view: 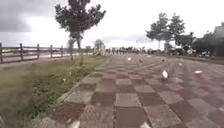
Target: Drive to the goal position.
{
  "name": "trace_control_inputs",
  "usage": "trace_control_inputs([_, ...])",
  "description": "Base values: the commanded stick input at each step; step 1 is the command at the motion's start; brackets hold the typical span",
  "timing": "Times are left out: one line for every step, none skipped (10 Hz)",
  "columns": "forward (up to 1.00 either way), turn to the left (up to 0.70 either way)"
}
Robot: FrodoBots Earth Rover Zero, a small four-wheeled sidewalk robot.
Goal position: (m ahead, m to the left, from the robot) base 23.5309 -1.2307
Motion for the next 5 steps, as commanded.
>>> trace_control_inputs([0.7, 0.0])
trace_control_inputs([0.7, 0.0])
trace_control_inputs([0.7, 0.0])
trace_control_inputs([0.7, 0.0])
trace_control_inputs([0.7, 0.0])
